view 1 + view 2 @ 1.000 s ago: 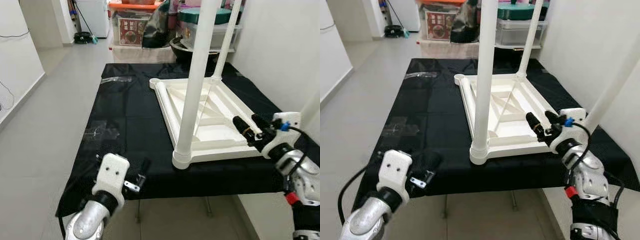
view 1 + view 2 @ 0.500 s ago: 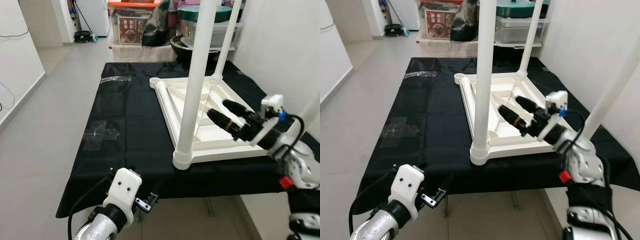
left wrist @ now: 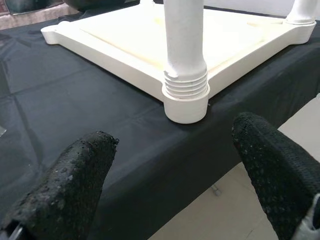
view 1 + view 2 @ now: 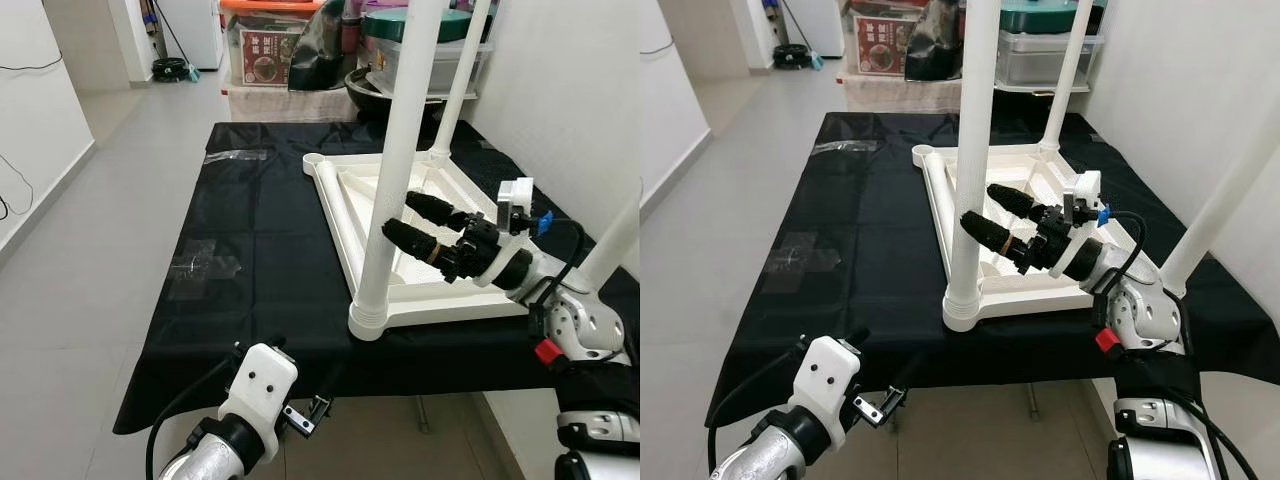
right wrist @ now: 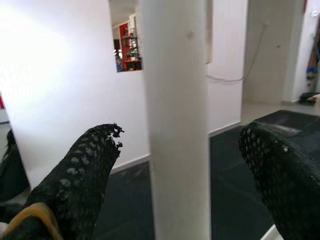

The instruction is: Building children table

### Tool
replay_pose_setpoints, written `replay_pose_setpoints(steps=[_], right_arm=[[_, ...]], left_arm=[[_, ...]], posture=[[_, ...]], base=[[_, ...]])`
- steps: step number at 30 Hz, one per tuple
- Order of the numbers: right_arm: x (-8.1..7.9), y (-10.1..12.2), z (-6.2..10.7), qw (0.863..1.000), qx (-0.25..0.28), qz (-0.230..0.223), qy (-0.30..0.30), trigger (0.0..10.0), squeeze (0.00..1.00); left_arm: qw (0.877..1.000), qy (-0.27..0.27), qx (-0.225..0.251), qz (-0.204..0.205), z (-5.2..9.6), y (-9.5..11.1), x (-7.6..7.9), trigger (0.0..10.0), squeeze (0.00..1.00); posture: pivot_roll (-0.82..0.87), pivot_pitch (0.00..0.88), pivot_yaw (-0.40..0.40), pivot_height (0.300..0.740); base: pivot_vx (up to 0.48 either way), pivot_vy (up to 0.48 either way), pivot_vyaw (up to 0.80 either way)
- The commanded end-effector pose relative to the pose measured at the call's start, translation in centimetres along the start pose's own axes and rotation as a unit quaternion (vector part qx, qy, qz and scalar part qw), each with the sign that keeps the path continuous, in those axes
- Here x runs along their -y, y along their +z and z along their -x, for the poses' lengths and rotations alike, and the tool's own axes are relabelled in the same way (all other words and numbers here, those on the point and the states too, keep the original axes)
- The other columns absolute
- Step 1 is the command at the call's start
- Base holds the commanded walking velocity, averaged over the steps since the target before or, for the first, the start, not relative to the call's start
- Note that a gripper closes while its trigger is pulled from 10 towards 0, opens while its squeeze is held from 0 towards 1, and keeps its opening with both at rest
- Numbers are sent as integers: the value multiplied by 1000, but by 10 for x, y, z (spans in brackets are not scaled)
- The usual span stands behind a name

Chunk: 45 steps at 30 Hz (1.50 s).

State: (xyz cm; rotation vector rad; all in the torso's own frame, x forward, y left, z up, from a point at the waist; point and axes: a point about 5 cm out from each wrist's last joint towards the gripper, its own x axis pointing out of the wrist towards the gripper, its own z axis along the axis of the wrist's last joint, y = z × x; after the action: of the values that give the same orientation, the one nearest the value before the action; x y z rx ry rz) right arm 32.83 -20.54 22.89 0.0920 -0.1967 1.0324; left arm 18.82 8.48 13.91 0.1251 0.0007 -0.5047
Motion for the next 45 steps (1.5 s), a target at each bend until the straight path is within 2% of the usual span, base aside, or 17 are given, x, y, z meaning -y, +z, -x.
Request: replay_pose_setpoints(steps=[1, 5, 11, 19, 23, 28, 45], right_arm=[[-3, 4, -4, 1000, 5, 5, 17, 10000, 0], [-6, 1, -11, 999, -2, 6, 33, 10000, 0], [-14, -17, -28, 998, -33, 10, 57, 10000, 0], [-16, -20, -43, 997, -49, 18, 60, 10000, 0], [-16, -21, -45, 997, -50, 19, 60, 10000, 0], [-13, -25, -55, 997, -53, 21, 46, 10000, 0], [-1, -33, -67, 997, -77, 26, -5, 10000, 0]], left_arm=[[1000, -5, -1, -2, 2, -1, 2, 10000, 0], [1000, -8, -2, -5, 2, -2, 3, 10000, 0], [1000, -14, 3, -15, 2, 0, 5, 10000, 0], [1000, -21, 8, -22, 1, 2, 8, 10000, 0], [999, -22, 8, -23, 1, 2, 8, 10000, 0], [999, -26, 8, -27, 1, 0, 11, 10000, 0], [999, -29, 12, -29, 0, 2, 15, 10000, 0]], posture=[[134, 39, -49, 740], [134, 39, -51, 740], [138, 45, -57, 740], [139, 46, -60, 740], [139, 46, -60, 740], [137, 38, -63, 740], [140, 28, -68, 740]], base=[[0, 0, 0], [0, 0, 0], [0, 0, 0], [0, 0, 0], [0, 0, 0], [0, 0, 0], [0, 0, 0]])
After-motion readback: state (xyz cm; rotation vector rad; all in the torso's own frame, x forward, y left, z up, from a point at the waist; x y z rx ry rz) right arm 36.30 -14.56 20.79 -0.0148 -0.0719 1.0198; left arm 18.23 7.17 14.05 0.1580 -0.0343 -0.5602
